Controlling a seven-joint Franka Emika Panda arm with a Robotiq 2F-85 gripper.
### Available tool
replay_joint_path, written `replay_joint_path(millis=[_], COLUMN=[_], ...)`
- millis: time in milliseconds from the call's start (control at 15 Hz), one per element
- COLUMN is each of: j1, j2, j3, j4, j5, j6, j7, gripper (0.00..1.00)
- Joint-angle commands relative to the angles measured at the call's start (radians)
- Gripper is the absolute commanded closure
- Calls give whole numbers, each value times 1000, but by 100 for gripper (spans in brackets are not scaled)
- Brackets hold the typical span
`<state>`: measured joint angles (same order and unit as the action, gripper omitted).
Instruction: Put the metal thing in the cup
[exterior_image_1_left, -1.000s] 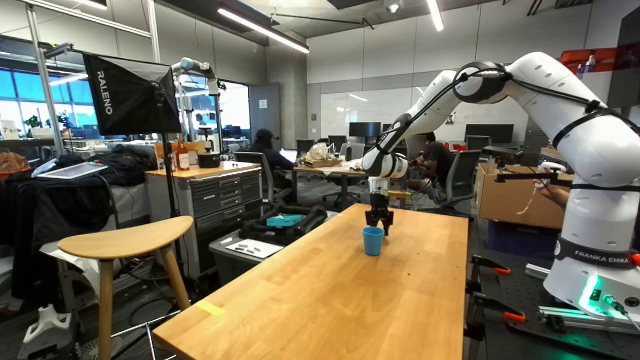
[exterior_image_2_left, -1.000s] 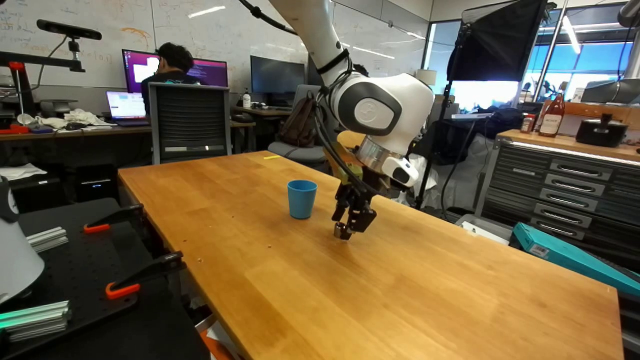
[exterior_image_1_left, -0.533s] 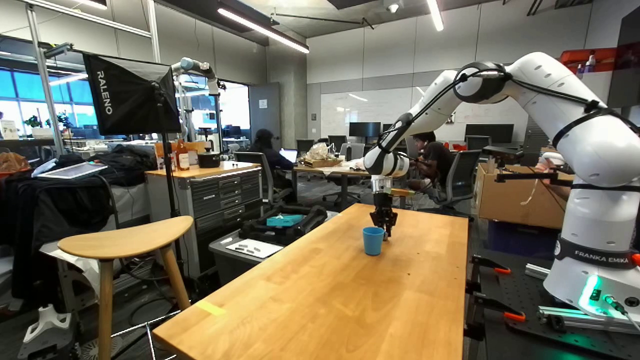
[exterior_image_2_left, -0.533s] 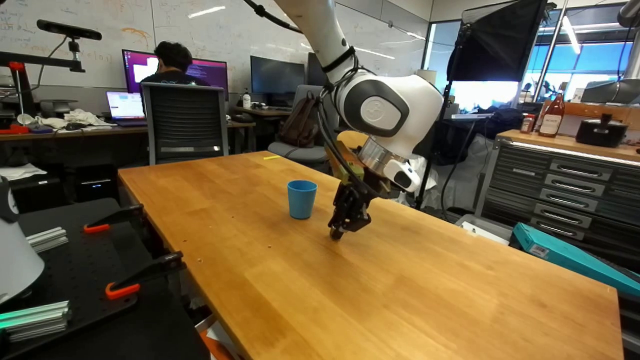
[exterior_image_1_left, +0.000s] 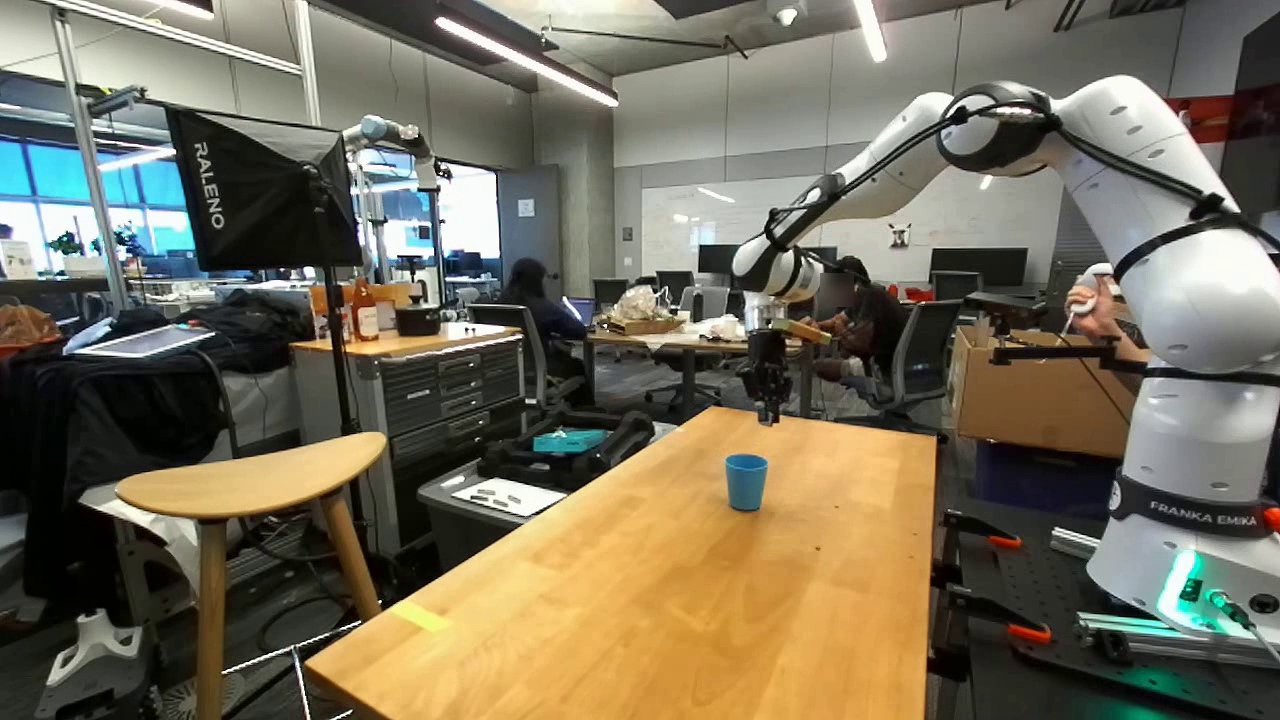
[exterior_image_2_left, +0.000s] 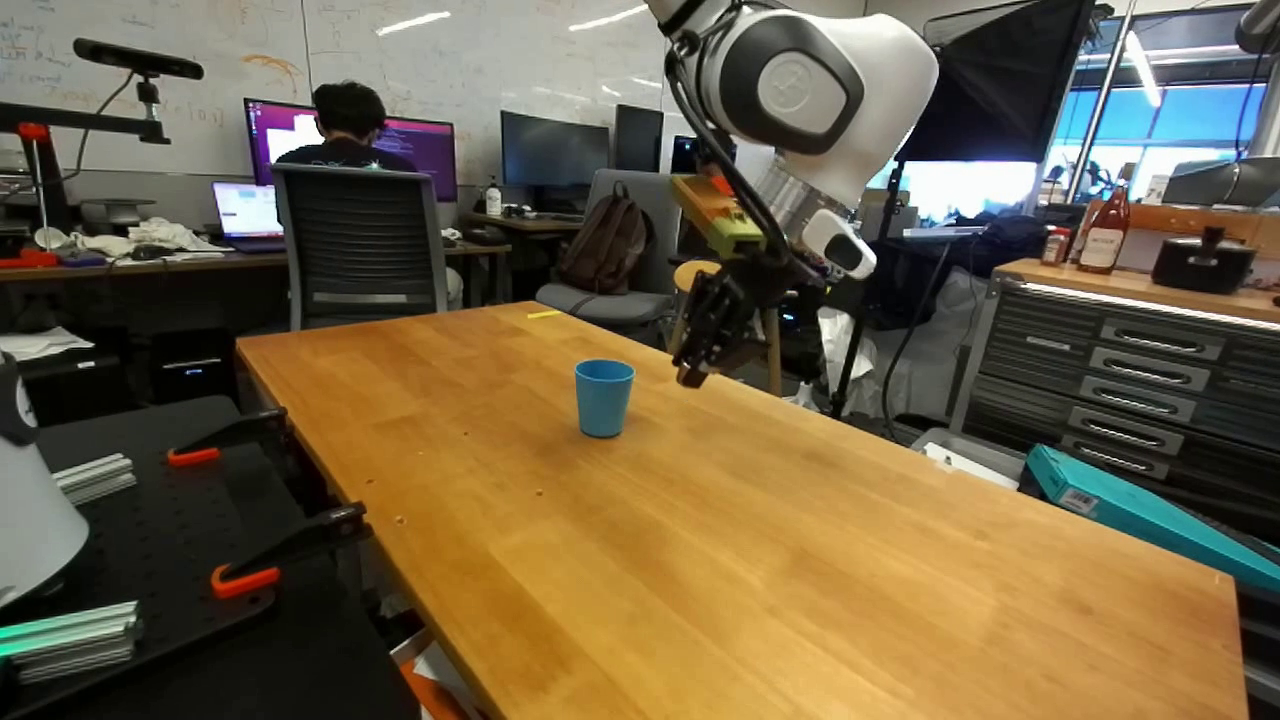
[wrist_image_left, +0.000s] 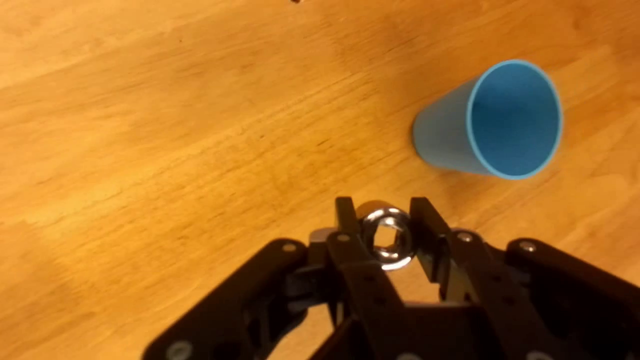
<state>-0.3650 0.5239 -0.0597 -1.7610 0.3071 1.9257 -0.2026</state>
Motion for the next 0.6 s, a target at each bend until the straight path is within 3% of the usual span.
replay_joint_path(millis=[0, 200, 533], j1=[3, 28, 72], j2=[-40, -12, 52], j3=[13, 18, 34], j4=[30, 59, 100], j5=[59, 90, 118], j6=[-156, -245, -293], j7=[-53, -58, -45], gripper=[92, 92, 92])
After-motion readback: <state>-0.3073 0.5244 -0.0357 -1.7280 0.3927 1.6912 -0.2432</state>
